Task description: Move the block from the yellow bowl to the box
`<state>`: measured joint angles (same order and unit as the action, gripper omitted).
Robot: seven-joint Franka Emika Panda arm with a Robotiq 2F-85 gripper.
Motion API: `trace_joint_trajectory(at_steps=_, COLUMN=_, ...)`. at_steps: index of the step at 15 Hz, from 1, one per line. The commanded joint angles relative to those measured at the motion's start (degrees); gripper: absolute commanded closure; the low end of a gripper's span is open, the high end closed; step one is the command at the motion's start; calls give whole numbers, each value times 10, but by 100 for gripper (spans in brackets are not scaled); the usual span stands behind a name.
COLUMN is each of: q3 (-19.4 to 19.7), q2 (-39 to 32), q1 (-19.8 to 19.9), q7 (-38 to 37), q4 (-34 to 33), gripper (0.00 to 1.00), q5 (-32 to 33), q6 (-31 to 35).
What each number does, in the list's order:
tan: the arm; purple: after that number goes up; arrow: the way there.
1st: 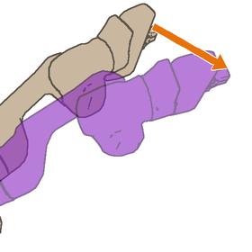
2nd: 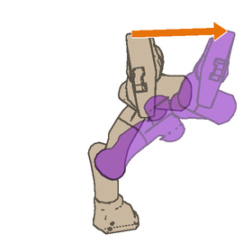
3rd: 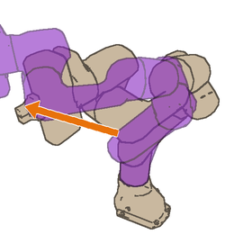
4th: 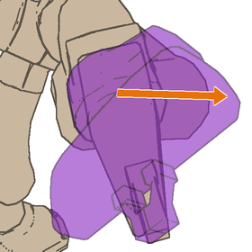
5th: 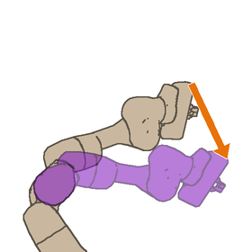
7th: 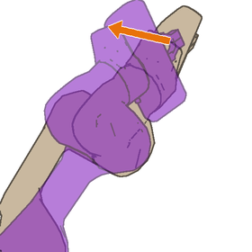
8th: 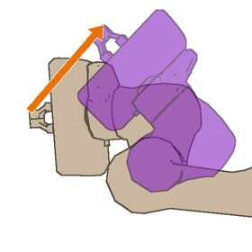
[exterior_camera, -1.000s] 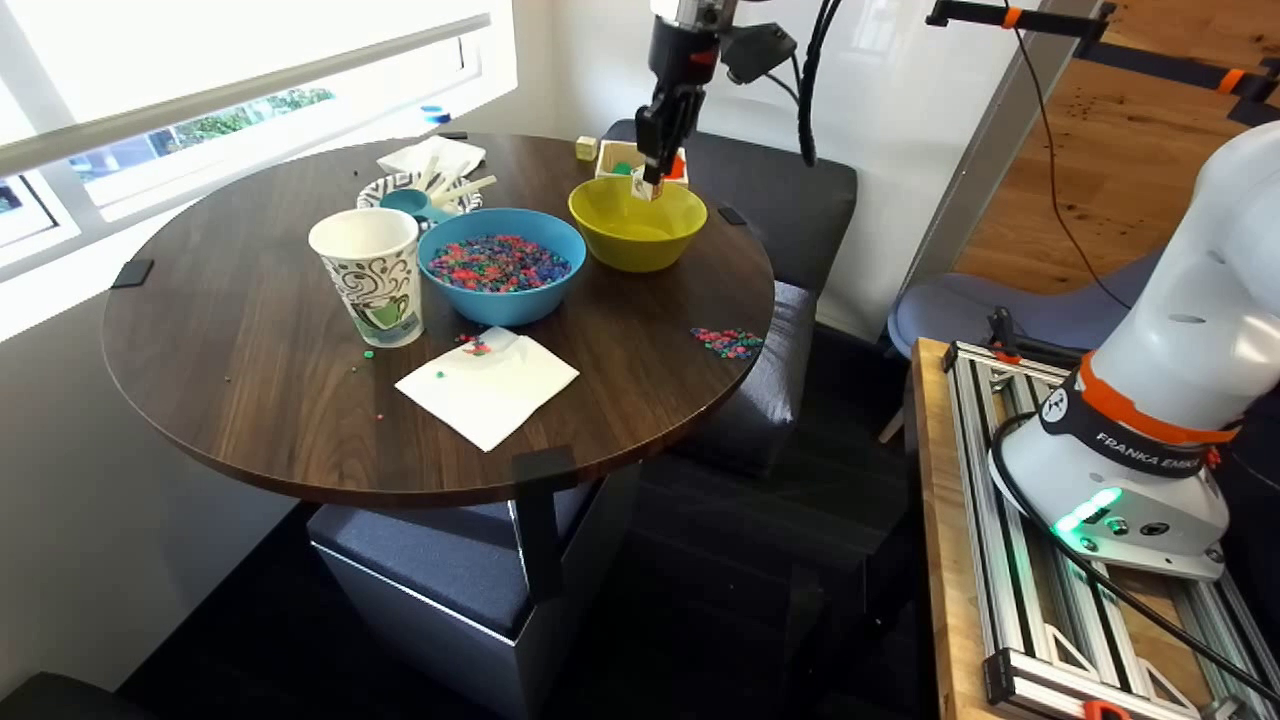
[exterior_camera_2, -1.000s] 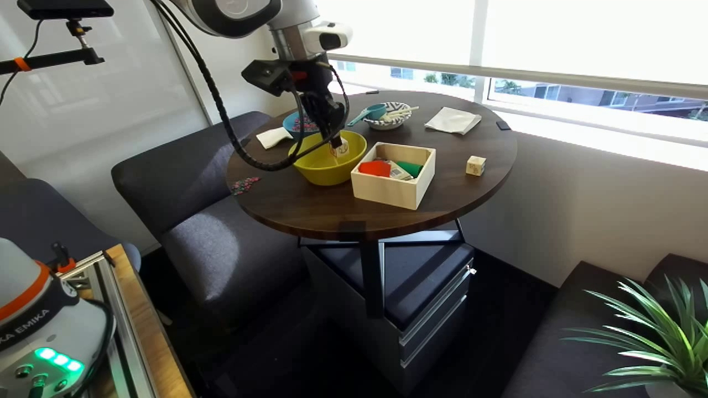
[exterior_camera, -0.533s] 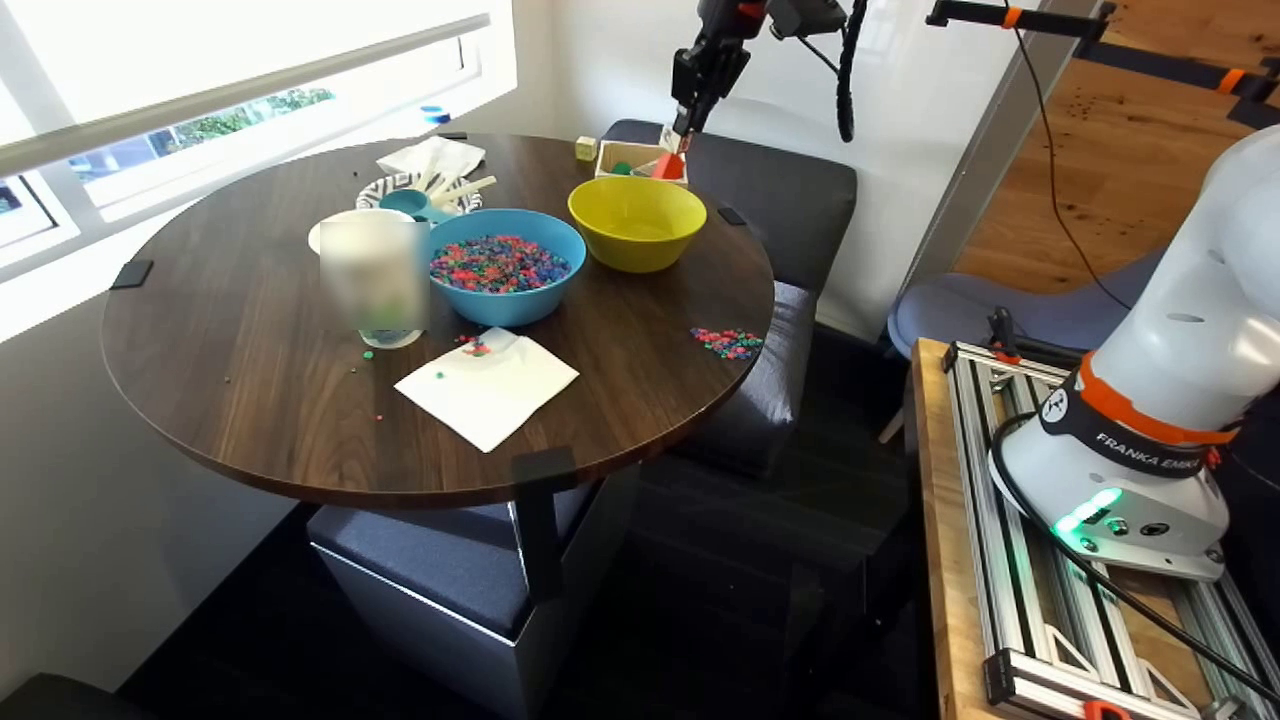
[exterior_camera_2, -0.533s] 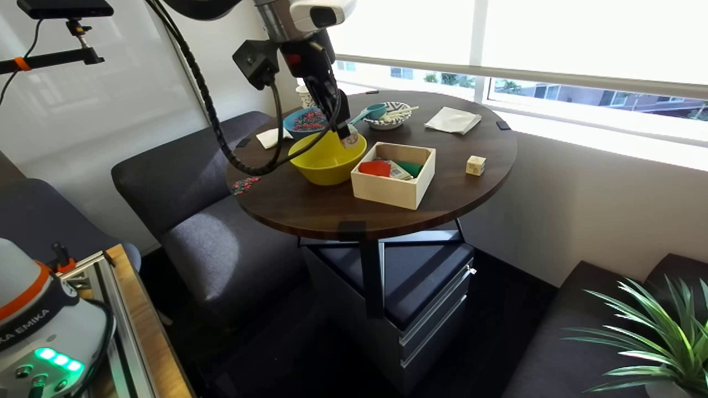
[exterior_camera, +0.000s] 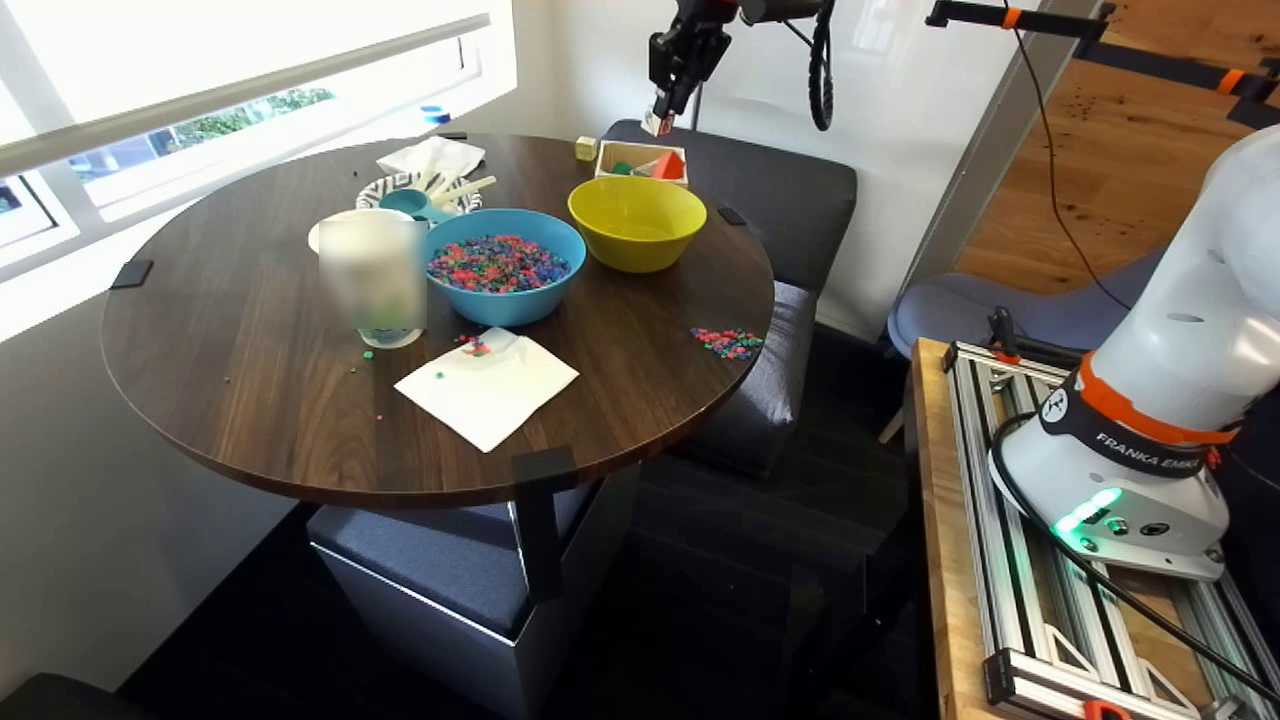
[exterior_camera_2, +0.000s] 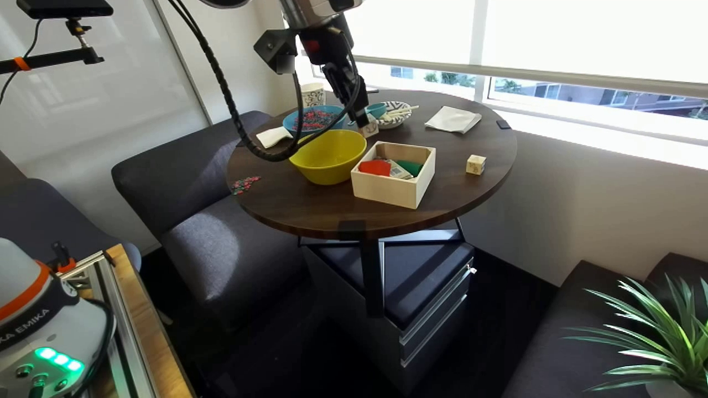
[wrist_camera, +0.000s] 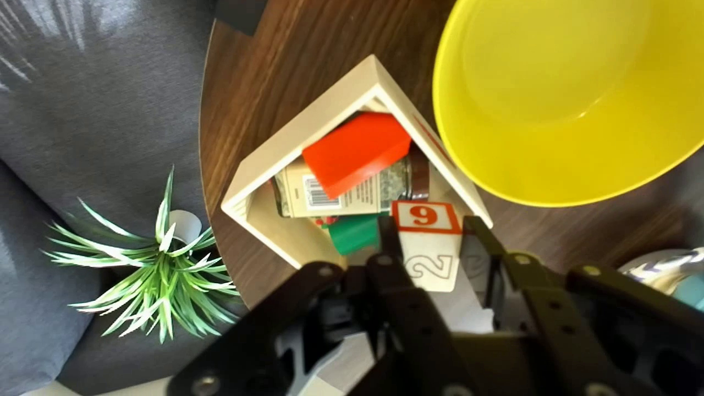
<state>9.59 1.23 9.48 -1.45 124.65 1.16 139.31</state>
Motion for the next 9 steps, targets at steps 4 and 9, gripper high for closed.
trace_joint_trajectory(at_steps=4, q3=0, q2=-112, q1=-1, q7=-35, q4=-134, gripper=42, q5=4, q6=-77)
trace_joint_trajectory(at_steps=9, q3=1, q2=-119, q1=1, q7=-39, q4=-152, gripper=6, q5=-2, q6=-85)
